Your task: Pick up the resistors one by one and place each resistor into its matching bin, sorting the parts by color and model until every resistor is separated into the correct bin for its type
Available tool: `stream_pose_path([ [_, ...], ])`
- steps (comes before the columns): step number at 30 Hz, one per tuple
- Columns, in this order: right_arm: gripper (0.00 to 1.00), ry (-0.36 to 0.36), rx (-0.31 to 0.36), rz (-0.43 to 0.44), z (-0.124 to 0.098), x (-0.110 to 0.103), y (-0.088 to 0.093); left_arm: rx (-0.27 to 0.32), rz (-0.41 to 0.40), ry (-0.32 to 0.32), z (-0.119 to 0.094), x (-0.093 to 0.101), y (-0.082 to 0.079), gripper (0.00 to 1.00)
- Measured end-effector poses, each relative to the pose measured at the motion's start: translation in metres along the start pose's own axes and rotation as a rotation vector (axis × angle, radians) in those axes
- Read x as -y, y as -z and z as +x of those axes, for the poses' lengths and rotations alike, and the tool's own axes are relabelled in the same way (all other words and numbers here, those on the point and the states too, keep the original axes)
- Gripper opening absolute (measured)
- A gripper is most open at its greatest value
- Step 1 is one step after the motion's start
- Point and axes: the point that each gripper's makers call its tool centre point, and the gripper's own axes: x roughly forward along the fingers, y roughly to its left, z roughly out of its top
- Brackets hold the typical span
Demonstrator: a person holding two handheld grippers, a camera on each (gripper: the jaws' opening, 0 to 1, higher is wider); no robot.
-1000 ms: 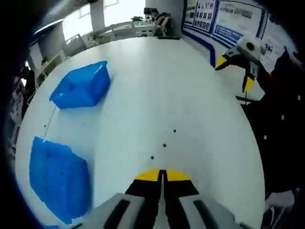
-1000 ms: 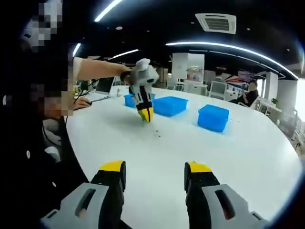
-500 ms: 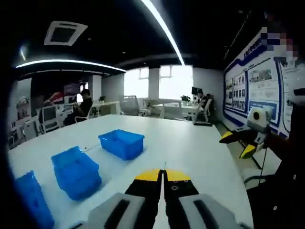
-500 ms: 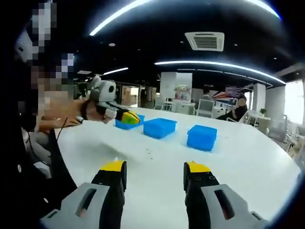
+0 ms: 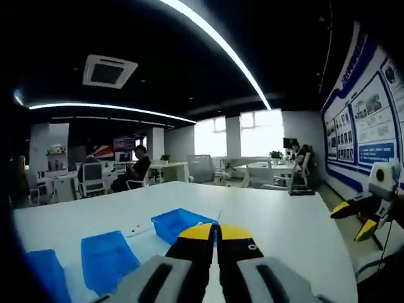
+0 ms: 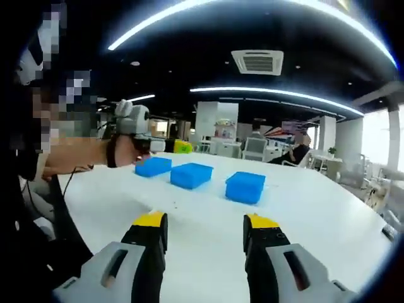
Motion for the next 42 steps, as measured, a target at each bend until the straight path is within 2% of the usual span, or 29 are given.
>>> stream_pose_path([
  [1,0.49,0.004,-0.015,0.000,-0.001,0.004,0.003,0.002,0.026,-0.048,0.010,-0.010,-0.004,0.05],
  [2,0.49,0.006,-0.037,-0.003,-0.002,0.007,0.008,-0.001,0.046,-0.065,0.021,-0.015,-0.006,0.05],
  [6,0.49,0.027,-0.052,0.021,-0.009,0.018,0.017,-0.033,0.046,-0.077,0.071,-0.028,-0.010,0.05],
  [12,0.49,0.055,-0.047,0.039,-0.017,0.026,0.018,-0.061,0.023,-0.080,0.125,-0.039,-0.006,0.05],
  [16,0.49,0.077,-0.044,0.041,-0.022,0.031,0.015,-0.095,0.036,-0.076,0.153,-0.039,0.002,0.05],
  [22,0.49,0.100,-0.034,0.031,-0.023,0.035,0.009,-0.138,0.025,-0.107,0.169,-0.046,0.017,0.07],
  [24,0.49,0.099,-0.035,0.029,-0.023,0.034,0.008,-0.148,0.007,-0.114,0.169,-0.047,0.023,0.17],
  [26,0.49,0.096,-0.036,0.026,-0.022,0.033,0.008,-0.141,-0.011,-0.116,0.166,-0.047,0.026,0.37],
  [28,0.49,0.095,-0.035,0.023,-0.022,0.032,0.007,-0.139,0.002,-0.114,0.160,-0.048,0.027,0.50],
  [31,0.49,0.094,-0.033,0.019,-0.021,0.032,0.006,-0.141,0.020,-0.096,0.143,-0.048,0.027,0.48],
  [36,0.49,0.076,-0.025,0.002,-0.015,0.030,0.002,-0.100,0.006,-0.087,0.108,-0.050,0.021,0.47],
  [39,0.49,0.055,-0.009,-0.014,-0.008,0.028,-0.005,-0.094,-0.005,-0.087,0.073,-0.052,0.024,0.44],
  [42,0.49,0.045,0.025,-0.021,-0.002,0.027,-0.014,-0.054,-0.039,-0.102,0.034,-0.051,0.023,0.43],
])
